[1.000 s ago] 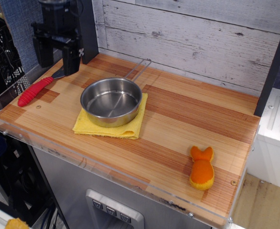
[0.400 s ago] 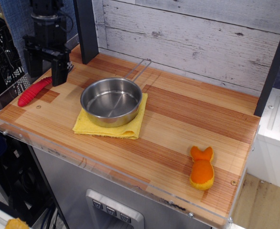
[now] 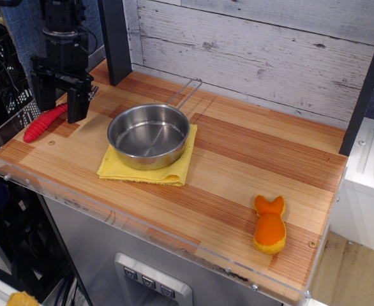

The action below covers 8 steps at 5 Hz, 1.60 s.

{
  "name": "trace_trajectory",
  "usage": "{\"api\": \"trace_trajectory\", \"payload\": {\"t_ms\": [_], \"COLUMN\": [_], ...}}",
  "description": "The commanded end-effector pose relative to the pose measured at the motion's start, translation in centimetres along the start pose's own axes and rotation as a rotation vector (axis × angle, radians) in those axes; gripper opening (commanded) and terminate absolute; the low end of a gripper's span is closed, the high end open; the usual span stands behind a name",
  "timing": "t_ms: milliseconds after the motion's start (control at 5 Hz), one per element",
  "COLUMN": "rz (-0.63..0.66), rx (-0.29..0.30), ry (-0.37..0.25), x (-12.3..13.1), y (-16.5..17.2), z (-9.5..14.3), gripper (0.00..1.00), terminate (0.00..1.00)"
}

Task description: Move red fork right and over pan on top of yellow cloth

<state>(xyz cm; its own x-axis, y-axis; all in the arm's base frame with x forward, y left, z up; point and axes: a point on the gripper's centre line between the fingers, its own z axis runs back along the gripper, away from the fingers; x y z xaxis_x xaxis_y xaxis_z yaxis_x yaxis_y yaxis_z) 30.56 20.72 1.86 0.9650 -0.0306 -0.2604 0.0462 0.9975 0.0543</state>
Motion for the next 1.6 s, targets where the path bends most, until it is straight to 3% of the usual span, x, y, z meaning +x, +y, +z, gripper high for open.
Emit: {"api": "trace_trajectory", "payload": {"t_ms": [0, 200, 400, 1000, 1200, 1400], "rz": [-0.036, -0.054, -0.04, 0.013, 0.099, 0.146], "rx": [0.021, 0.028, 0.011, -0.024, -0.034, -0.058], "ry": [0.061, 0.09, 0.085, 0.015, -0.011, -0.196], "x": [1.0, 1.5, 1.5, 0.3, -1.5, -4.0], "y": [-0.6, -0.9, -0.9, -0.7, -0.8, -5.1], "z": [-2.7, -4.2, -4.5, -2.1, 0.2, 4.6], "gripper": [1.0, 1.0, 0.0, 0.0, 0.0, 0.0], "terminate": [0.0, 0.0, 0.0, 0.0, 0.0, 0.0]}}
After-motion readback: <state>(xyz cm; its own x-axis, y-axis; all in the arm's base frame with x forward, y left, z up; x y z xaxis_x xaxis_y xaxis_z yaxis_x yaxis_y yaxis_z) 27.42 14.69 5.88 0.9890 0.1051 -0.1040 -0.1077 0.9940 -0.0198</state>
